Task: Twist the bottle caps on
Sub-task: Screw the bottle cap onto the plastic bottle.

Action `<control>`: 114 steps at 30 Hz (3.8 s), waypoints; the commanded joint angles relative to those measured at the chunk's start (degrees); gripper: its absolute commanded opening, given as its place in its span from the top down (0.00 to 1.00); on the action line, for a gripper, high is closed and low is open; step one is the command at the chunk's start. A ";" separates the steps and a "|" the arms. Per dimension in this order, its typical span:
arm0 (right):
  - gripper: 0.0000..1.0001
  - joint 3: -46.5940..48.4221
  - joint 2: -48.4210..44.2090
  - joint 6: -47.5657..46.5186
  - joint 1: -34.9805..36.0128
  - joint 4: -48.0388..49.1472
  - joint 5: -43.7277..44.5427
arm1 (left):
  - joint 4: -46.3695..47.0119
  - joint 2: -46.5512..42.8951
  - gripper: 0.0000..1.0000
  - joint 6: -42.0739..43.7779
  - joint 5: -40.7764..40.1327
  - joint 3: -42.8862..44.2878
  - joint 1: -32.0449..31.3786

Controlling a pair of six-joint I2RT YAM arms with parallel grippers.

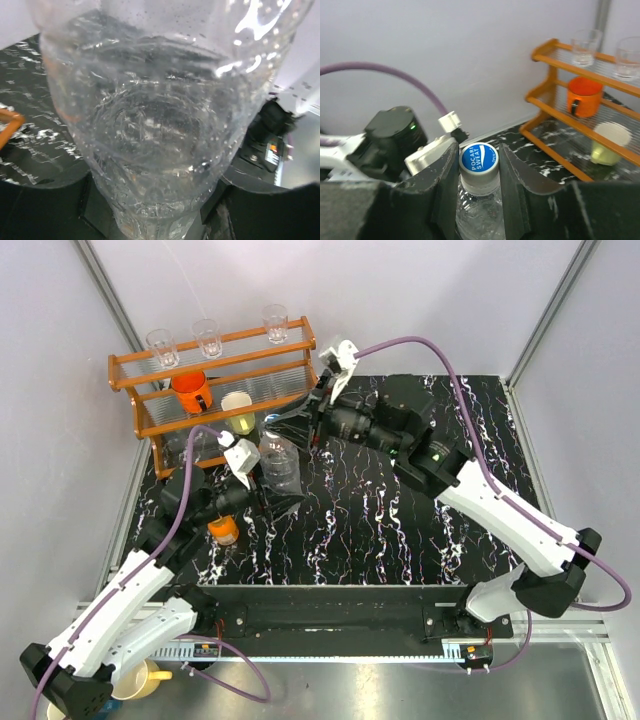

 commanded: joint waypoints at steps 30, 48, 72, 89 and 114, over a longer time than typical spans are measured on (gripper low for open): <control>0.00 4.58 -10.82 -6.75 3.87 -11.02 -17.28 | 19.06 -1.72 1.00 -11.58 29.53 -1.63 0.37; 0.07 4.85 0.95 12.12 -2.55 16.29 -45.27 | 12.21 1.97 1.00 -6.49 44.31 3.30 -3.41; 0.34 -0.34 3.76 28.14 -2.90 33.19 -48.17 | 11.95 0.92 1.00 -5.34 38.60 2.42 -2.97; 0.68 -1.58 1.39 14.57 -2.82 18.64 -41.34 | 8.09 0.21 1.00 -1.75 23.95 2.24 -1.21; 0.58 10.20 8.07 -0.16 15.82 -23.58 44.99 | -2.11 -1.37 1.00 9.33 -11.94 2.86 0.28</control>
